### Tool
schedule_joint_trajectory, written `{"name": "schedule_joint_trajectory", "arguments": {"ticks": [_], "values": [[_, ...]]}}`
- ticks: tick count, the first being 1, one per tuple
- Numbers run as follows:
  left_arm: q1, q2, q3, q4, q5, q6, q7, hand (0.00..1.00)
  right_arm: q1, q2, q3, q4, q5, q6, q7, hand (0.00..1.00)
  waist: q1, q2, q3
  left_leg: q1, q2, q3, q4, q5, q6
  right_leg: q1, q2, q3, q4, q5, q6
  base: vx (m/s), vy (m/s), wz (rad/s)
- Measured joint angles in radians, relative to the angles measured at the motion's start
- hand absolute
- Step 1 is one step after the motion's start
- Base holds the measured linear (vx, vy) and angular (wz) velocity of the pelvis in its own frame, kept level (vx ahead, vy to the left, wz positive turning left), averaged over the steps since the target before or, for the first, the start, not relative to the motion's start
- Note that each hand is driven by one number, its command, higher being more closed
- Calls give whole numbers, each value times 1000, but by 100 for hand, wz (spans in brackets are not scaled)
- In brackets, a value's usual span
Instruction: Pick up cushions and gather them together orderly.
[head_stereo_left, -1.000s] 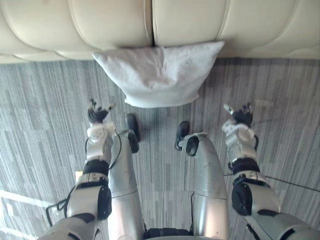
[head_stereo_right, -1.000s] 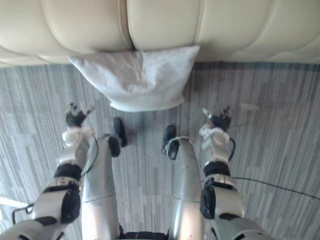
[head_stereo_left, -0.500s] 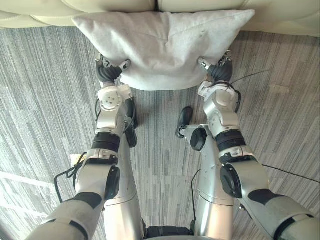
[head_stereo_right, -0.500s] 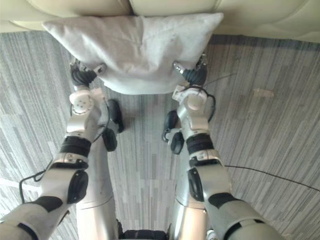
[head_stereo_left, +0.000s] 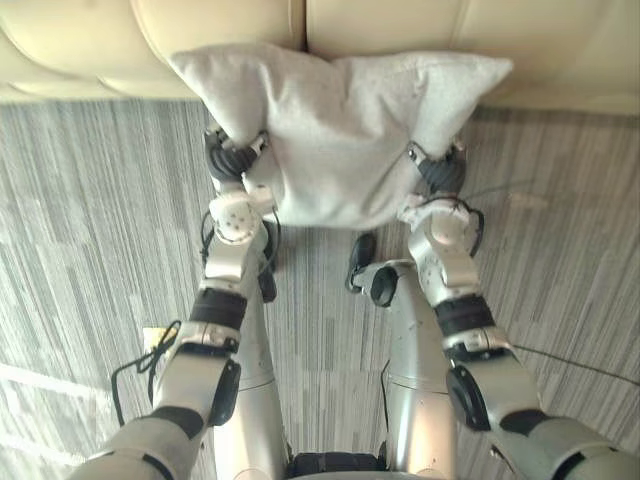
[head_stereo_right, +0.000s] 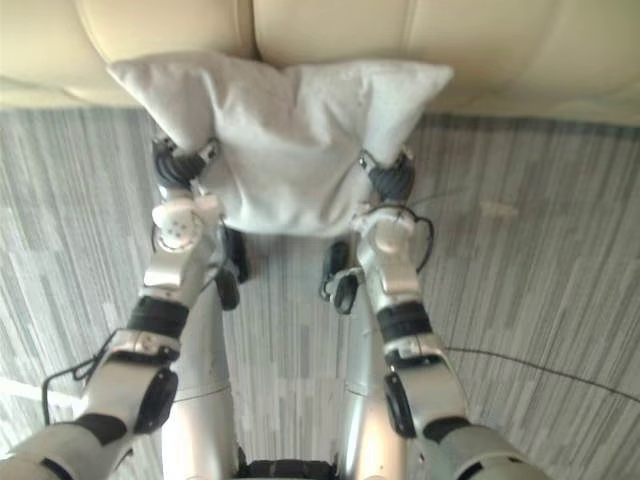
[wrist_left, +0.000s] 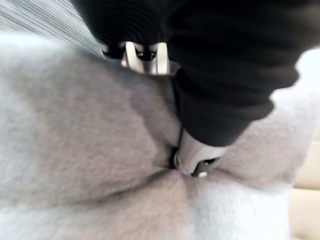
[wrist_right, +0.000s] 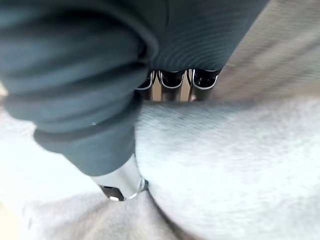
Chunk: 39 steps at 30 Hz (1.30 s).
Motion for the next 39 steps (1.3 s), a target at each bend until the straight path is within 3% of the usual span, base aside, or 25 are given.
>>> {"name": "schedule_joint_trajectory", "arguments": {"ticks": [1, 3, 5, 9, 16, 18, 22, 26, 28, 29, 31, 33, 34, 35, 36, 39], "values": [[58, -18, -26, -22, 0, -8, -2, 100, 79, 8, 1, -39, -18, -15, 2, 100, 0, -1, -48, 48, -6, 8, -45, 7, 0, 45, -2, -6, -42, 3, 2, 56, -5, 3], [152, -47, -63, -85, 0, -9, -4, 100, 191, 19, 3, -112, -20, -24, 2, 100, -3, -2, -68, 182, -13, 11, -117, 20, -13, 176, -3, -16, -105, 20, -10, 119, -12, 8], [265, -73, -94, -151, -1, -21, -14, 100, 306, 22, 14, -175, -20, -35, 10, 100, -3, -5, -139, 265, -19, 23, -181, 25, -17, 256, -2, -23, -165, 23, -6, 151, -5, 8], [427, -78, -109, -241, -4, -38, -41, 100, 469, 18, 58, -290, -42, -46, 47, 100, -2, -11, -192, 462, -31, 47, -298, 34, -20, 444, -1, -24, -271, 29, 5, 186, 18, -1], [726, -75, -148, -387, -22, -76, -81, 100, 765, 16, 124, -465, -147, -64, 116, 100, 13, -12, -344, 741, -52, 90, -482, 36, -17, 714, 0, -23, -461, 38, 30, 179, 40, -3], [765, -75, -157, -387, -25, -76, -94, 100, 797, 16, 124, -460, -168, -64, 121, 100, 13, -13, -380, 776, -58, 90, -510, 36, -16, 751, 0, -24, -491, 39, 32, 152, 34, 5], [816, -74, -166, -381, -63, -75, -123, 100, 841, 15, 124, -454, -213, -64, 135, 100, 13, -10, -388, 800, -62, 75, -475, 34, -13, 816, 0, -34, -522, 36, 38, 99, 11, 8], [861, -74, -183, -353, -80, -74, -135, 100, 889, 6, 124, -449, -215, -56, 140, 100, 15, 7, -388, 708, -35, 32, -151, 34, -4, 904, 9, -50, -529, -3, 30, 26, 28, 7], [874, -74, -190, -349, -80, -70, -138, 100, 894, 3, 121, -449, -214, -54, 138, 100, 15, 15, -401, 633, -15, 37, -35, 20, 37, 928, 15, -46, -534, -28, 9, 123, 119, 3], [874, -74, -191, -349, -80, -66, -149, 100, 887, 1, 116, -449, -214, -54, 136, 100, 17, 22, -407, 618, -25, 41, -73, -20, 41, 931, 14, -41, -545, -30, 6, 178, 155, -3], [873, -66, -191, -349, -81, -57, -153, 100, 851, -7, 114, -424, -214, -54, 131, 100, 18, 21, -414, 606, -82, 35, -242, -39, 38, 935, -7, -21, -576, -30, 8, 185, 172, -18], [873, -58, -191, -347, -80, -49, -153, 100, 810, -20, 114, -374, -214, -54, 125, 100, 21, 29, -426, 618, -117, 31, -417, 8, 38, 947, -22, -5, -607, -26, 46, 245, 203, -38], [871, -45, -191, -336, -81, -46, -154, 100, 775, -25, 115, -314, -214, -50, 124, 100, 29, 10, -434, 651, -144, 49, -463, 107, 59, 957, -42, 37, -622, -24, 89, 445, 278, -36], [869, -38, -195, -328, -81, -38, -154, 100, 771, -21, 114, -294, -214, -29, 121, 100, 24, -1, -448, 654, -162, 74, -449, 90, 93, 982, -69, 53, -661, 10, 127, 478, 297, -27], [868, -38, -197, -328, -81, -37, -154, 100, 775, -22, 114, -294, -214, -24, 120, 100, 24, -4, -449, 653, -166, 88, -434, 80, 105, 990, -73, 66, -671, 20, 139, 419, 248, -15], [856, -21, -207, -328, -81, -35, -154, 100, 778, -22, 113, -289, -216, -16, 120, 100, 22, -10, -453, 732, -198, 144, -458, 41, 148, 940, -119, 105, -492, 81, 192, 389, 246, -27]]}}
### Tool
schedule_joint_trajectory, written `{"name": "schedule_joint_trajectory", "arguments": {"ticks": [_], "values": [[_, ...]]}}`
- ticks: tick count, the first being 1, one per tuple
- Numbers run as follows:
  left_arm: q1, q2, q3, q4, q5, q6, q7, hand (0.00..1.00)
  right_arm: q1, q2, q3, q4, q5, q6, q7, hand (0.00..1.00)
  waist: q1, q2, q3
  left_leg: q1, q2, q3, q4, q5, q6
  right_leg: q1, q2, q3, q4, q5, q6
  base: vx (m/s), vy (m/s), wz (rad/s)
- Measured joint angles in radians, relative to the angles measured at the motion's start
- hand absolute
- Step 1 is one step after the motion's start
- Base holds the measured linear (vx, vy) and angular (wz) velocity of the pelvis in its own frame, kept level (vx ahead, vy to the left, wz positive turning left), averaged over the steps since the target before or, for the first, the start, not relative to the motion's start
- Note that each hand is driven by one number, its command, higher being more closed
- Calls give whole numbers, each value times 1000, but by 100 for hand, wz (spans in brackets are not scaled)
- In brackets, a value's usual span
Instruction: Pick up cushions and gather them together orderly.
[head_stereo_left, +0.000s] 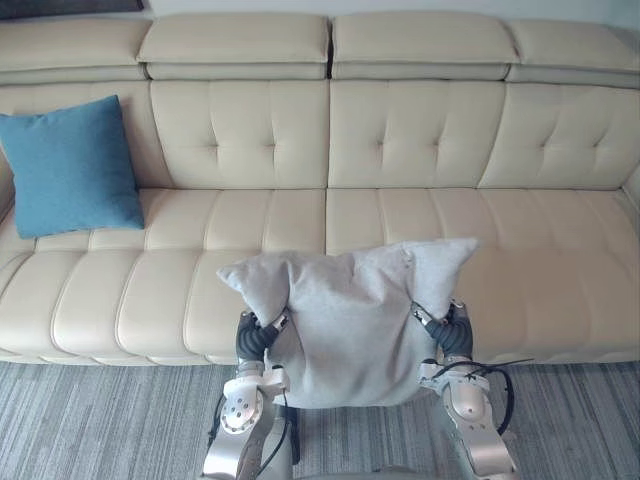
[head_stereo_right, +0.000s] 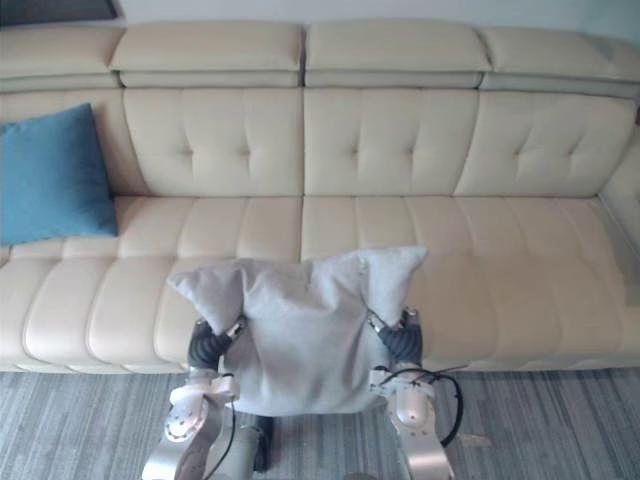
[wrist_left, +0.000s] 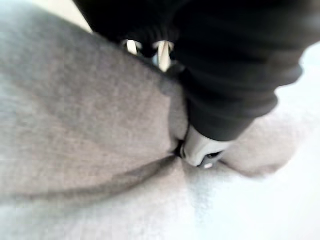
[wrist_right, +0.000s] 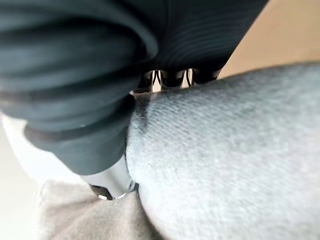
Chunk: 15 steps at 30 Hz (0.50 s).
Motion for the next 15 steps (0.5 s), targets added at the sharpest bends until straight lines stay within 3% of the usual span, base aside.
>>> {"name": "schedule_joint_trajectory", "arguments": {"ticks": [1, 3, 5, 7, 8, 9, 10, 12, 15], "values": [[-6, 18, -4, 1, 0, 0, -1, 100, -11, 2, 0, 27, -9, -1, 0, 100, -4, 1, 1, 67, -3, 1, -51, -4, 5, -56, -14, 7, 154, 52, -5, 292, 150, -22], [-7, 37, -5, 2, 1, 1, -2, 100, -30, 7, 1, 79, -29, 0, 2, 100, -13, 2, 1, 174, 4, 3, -123, -4, 5, -122, -18, -4, 325, 29, -41, 292, 110, -22], [-13, 43, -5, 2, 2, -1, -3, 100, -37, 16, 1, 104, -37, 0, 4, 100, -15, 4, -1, 235, 23, 9, -168, -6, 0, -174, -11, -45, 351, 4, -73, 214, 28, -13], [-25, 64, -4, 6, 2, -2, -3, 100, -50, 31, 1, 116, -37, 1, 11, 100, -26, 2, -3, 257, 42, 11, -191, -7, -3, -236, 16, -65, 218, -1, -74, 160, -98, 4], [-24, 70, -3, 13, 2, -1, -3, 100, -54, 30, 1, 117, -37, 1, 15, 100, -37, -6, -7, 262, 43, 9, -190, -7, -4, -240, 41, -50, 63, 30, -80, 171, -183, 28], [-24, 83, -3, 15, 2, -1, -9, 100, -56, 35, 1, 116, -37, 1, 18, 100, -53, -37, -12, 267, 10, -6, -180, -18, -34, -223, 53, 13, -132, 207, -90, 188, -218, 25], [-27, 70, -3, 30, 2, 1, -16, 100, -64, 23, 0, 125, -37, 0, 18, 100, -58, -22, -13, 274, 11, -16, -178, -36, -60, -205, 56, 16, -136, 179, -92, 165, -178, 8], [-25, 47, -4, 41, 3, 7, -23, 100, -92, -8, 0, 167, -37, 7, 18, 100, -51, 20, -11, 275, 52, -32, -175, -46, -75, -174, 100, 14, -201, 201, -108, 114, -136, -25], [-33, 36, -13, 42, 23, 7, -38, 100, -62, -8, -19, 155, -37, 12, 18, 100, -55, 29, -12, 285, 87, -62, -199, -46, -79, -132, 138, -15, -260, 214, -128, 45, -109, 4]]}}
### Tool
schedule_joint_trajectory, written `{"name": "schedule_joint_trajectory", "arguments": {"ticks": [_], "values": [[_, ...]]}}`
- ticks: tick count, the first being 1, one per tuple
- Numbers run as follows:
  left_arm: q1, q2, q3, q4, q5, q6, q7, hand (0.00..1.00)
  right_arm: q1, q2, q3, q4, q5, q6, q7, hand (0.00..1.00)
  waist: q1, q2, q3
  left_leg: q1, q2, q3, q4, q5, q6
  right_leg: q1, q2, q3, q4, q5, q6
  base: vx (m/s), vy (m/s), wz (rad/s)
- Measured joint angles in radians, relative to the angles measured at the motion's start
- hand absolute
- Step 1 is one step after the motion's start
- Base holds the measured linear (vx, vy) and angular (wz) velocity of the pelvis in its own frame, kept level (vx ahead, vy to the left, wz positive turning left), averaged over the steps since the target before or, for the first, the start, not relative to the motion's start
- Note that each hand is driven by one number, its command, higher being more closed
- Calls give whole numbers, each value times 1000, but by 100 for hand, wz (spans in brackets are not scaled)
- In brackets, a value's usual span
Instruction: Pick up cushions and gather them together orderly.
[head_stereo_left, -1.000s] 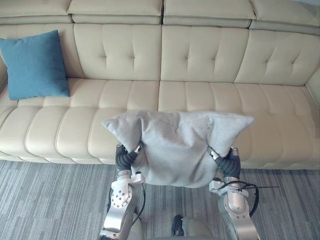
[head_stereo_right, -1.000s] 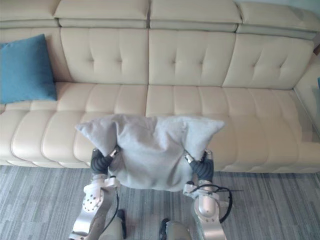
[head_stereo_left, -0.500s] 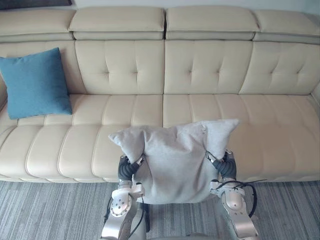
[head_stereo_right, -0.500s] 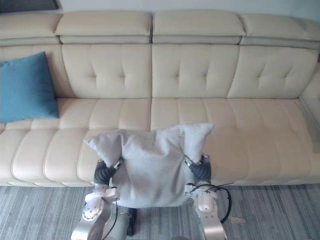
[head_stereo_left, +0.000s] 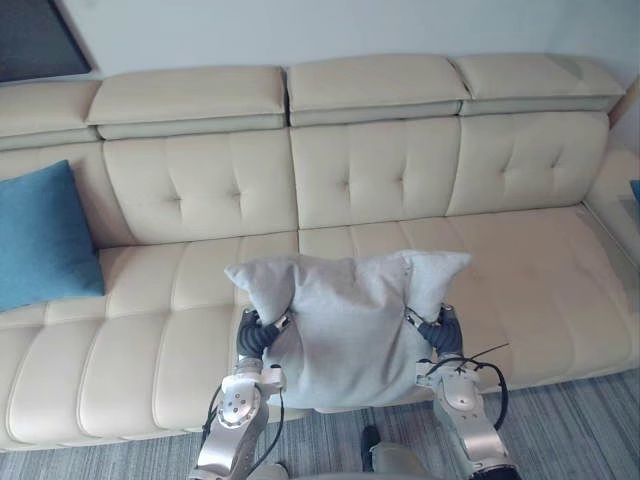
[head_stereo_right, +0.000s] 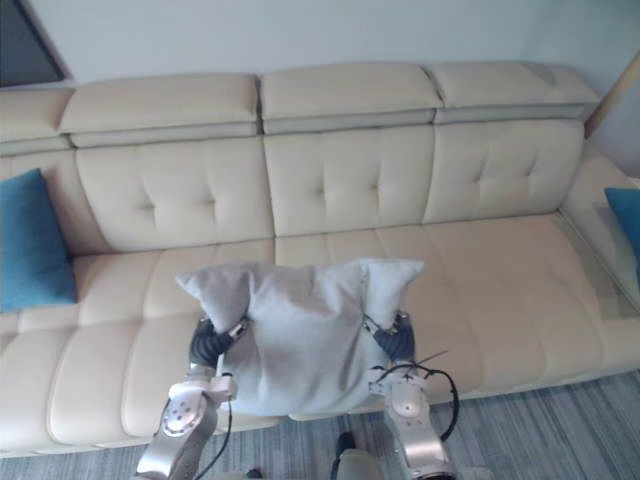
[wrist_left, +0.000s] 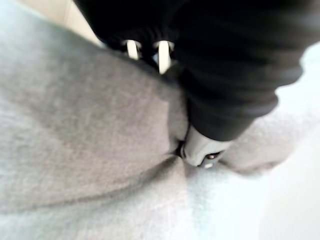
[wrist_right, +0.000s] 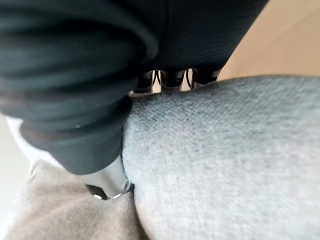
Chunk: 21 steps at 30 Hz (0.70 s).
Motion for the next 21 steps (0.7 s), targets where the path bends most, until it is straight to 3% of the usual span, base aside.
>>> {"name": "schedule_joint_trajectory", "arguments": {"ticks": [7, 11, 16, 21], "values": [[-5, -15, -3, -1, 1, 0, 1, 100, 30, 12, -23, -99, -7, 0, -3, 100, 14, 5, -8, 9, 5, -48, -67, 27, -37, 77, 16, -33, -160, 76, 5, 3, -3, 18], [-70, -12, 0, -1, 41, 1, 44, 100, -1, 18, -23, -123, -41, 1, -34, 100, 27, 7, -11, -14, -19, -70, -88, 53, -29, 93, -4, -53, -241, 122, 16, -14, 59, 19], [-252, 8, 28, 19, 81, 0, 114, 100, -186, 11, -22, -101, -49, 11, -87, 100, 35, 14, 14, -65, -35, -91, -99, 86, -28, 84, -16, -76, -312, 178, 12, -49, 8, 15], [-535, 23, 93, 106, 99, 0, 230, 100, -507, 1, -20, -37, -50, 13, -175, 100, 54, 16, 46, -253, -26, -84, -53, 115, -41, -109, -16, -73, -273, 213, -8, -139, -38, 0]]}}
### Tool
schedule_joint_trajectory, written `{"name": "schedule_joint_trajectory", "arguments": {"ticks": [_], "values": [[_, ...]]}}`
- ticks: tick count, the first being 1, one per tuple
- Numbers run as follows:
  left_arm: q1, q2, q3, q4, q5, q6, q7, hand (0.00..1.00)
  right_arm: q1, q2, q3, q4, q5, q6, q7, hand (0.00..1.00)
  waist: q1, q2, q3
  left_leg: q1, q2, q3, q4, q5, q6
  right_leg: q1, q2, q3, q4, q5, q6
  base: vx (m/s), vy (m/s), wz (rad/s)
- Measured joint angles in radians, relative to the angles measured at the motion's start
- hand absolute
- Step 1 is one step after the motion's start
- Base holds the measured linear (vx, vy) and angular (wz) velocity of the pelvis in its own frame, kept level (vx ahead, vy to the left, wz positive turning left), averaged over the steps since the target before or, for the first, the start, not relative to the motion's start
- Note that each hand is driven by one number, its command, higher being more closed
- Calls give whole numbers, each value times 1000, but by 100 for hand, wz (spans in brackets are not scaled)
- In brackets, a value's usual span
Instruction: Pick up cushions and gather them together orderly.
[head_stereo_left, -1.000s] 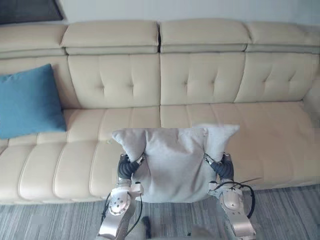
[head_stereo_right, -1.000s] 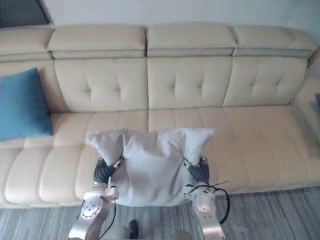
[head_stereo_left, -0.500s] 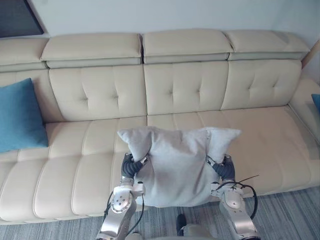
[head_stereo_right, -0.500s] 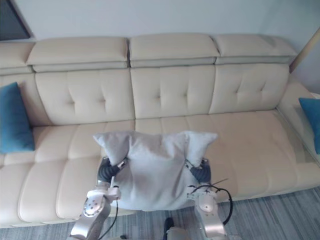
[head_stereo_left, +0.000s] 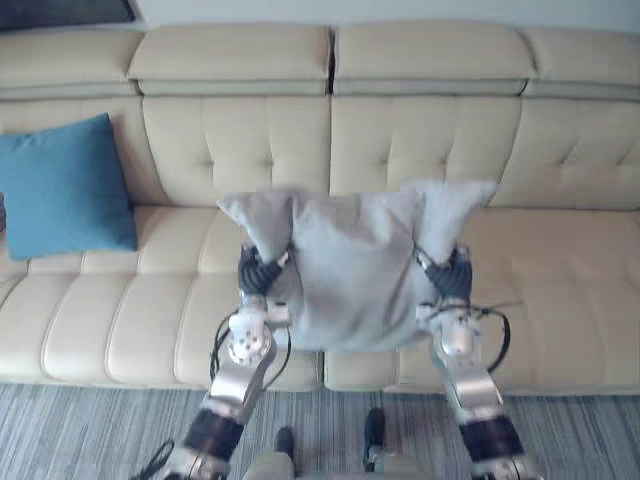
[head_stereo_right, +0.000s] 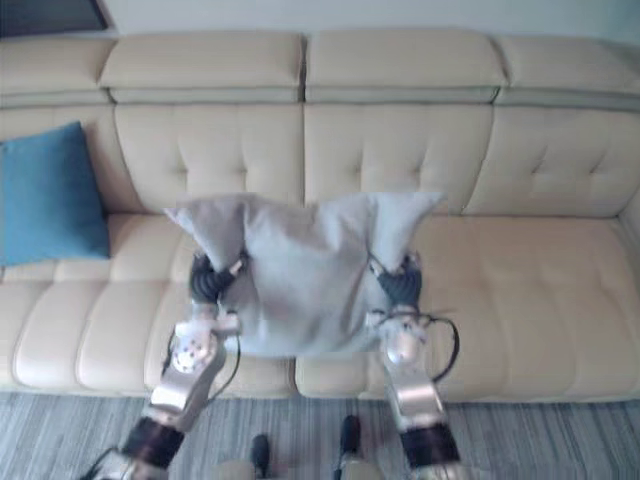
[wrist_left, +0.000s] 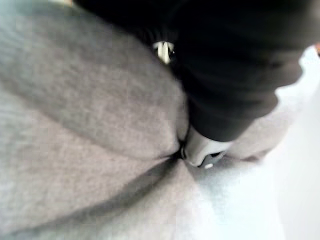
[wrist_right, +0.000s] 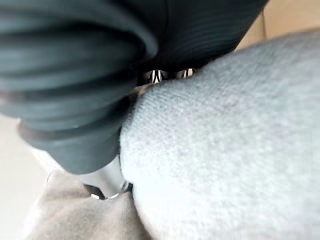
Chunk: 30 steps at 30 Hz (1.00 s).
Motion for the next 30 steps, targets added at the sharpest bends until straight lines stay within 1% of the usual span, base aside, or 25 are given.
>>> {"name": "schedule_joint_trajectory", "arguments": {"ticks": [2, 3, 5, 6, 7, 9, 10, 11, 12, 13, 14, 15, 17, 18, 21, 23, 28, 30], "values": [[-89, 22, 18, 29, 0, 0, 30, 100, -88, -6, 0, 4, 0, 1, -23, 100, 5, 4, 31, -25, 7, 7, 4, 8, -7, -41, 3, 6, 28, -1, -1, -83, -51, -12], [-110, 26, 20, 38, 0, 0, 38, 100, -107, -7, 0, 5, 0, 1, -30, 100, 5, 5, 35, -34, 7, 7, 4, 9, -7, -52, 3, 7, 34, -1, -2, -84, -52, -9], [-241, 43, 30, 117, 0, -1, 71, 100, -230, -41, -3, 67, 0, 2, -63, 100, 3, 4, 48, -82, 4, 13, 0, 22, -8, -121, -1, 17, 65, -5, -7, -75, -38, -4], [-267, 49, 31, 135, -1, -1, 73, 100, -258, -45, -3, 84, 0, 2, -66, 100, 0, 4, 56, -88, 2, 13, -2, 25, -8, -130, -2, 19, 69, -4, -7, -64, -19, -3], [-338, 65, 38, 192, -1, -1, 73, 100, -325, -64, -4, 132, 1, 7, -78, 100, -3, 4, 69, -110, -1, 15, -9, 39, -10, -161, -5, 22, 73, 1, -10, -64, -19, -6], [-410, 87, 40, 248, -1, -1, 73, 100, -399, -81, -5, 183, 1, 9, -88, 100, -5, 7, 104, -122, -2, 17, -22, 50, -11, -177, -5, 26, 68, 11, -12, -49, -22, -6], [-464, 108, 41, 294, -1, -1, 72, 100, -461, -92, -10, 236, 1, 12, -97, 100, -7, 5, 132, -128, -2, 15, -33, 58, -13, -189, -3, 28, 59, 20, -13, -35, -31, -3], [-524, 125, 42, 347, -1, -1, 72, 100, -524, -101, -21, 285, 1, 14, -100, 100, -12, 7, 136, -168, -4, 14, -40, 69, -15, -227, -3, 29, 48, 34, -16, -36, -33, -2], [-544, 129, 44, 363, -1, -1, 71, 100, -544, -105, -22, 300, 1, 14, -100, 100, -12, 7, 140, -179, -5, 14, -43, 73, -13, -237, -3, 29, 42, 40, -16, -27, -28, 5], [-618, 140, 54, 415, -2, -1, 70, 100, -618, -123, -24, 346, 1, 17, -100, 100, -15, 8, 175, -199, -6, 13, -52, 86, -17, -253, -3, 28, 24, 59, -18, -13, -11, 4], [-646, 147, 59, 434, -3, -1, 70, 100, -647, -126, -26, 362, 2, 20, -100, 100, -18, 8, 191, -206, -6, 12, -52, 89, -18, -257, -3, 28, 16, 67, -17, -47, 1, 5], [-716, 164, 62, 485, -3, 0, 70, 100, -722, -131, -29, 410, 3, 24, -102, 100, -24, 9, 222, -238, -7, 11, -52, 94, -19, -282, -3, 29, 3, 81, -18, -56, 11, 2], [-751, 173, 62, 510, -3, 0, 69, 100, -757, -133, -32, 430, 6, 25, -111, 100, -25, 9, 246, -253, -8, 12, -52, 94, -19, -298, -3, 33, 2, 84, -17, -45, 23, 0], [-776, 174, 64, 522, -3, 0, 69, 0, -772, -135, -35, 430, 9, 25, -124, 0, -26, 10, 262, -270, -8, 11, -52, 94, -19, -313, -3, 35, -1, 88, -16, -37, 40, 1], [-836, 176, 86, 539, -3, -11, 71, 0, -808, -136, -77, 431, 12, 23, -165, 0, -26, 12, 268, -322, -13, 11, -52, 95, -18, -353, -5, 51, -31, 112, 1, -24, 37, 2], [-861, 175, 106, 542, -3, -11, 72, 0, -828, -140, -82, 430, 15, 22, -176, 0, -27, 12, 270, -335, -15, 13, -52, 95, -19, -366, -6, 56, -33, 114, 2, -29, 52, -1], [-890, 174, 119, 563, -3, -10, 71, 0, -836, -154, -115, 417, 53, 22, -180, 0, -23, 12, 271, -345, -11, 12, -52, 95, -19, -377, -6, 57, -33, 114, 2, -18, 39, 0], [-894, 174, 141, 562, -6, -10, 70, 0, -835, -166, -119, 411, 75, 19, -178, 0, -23, 12, 271, -343, -6, 13, -52, 95, -19, -374, -6, 57, -32, 114, 2, 0, 0, 0]]}}
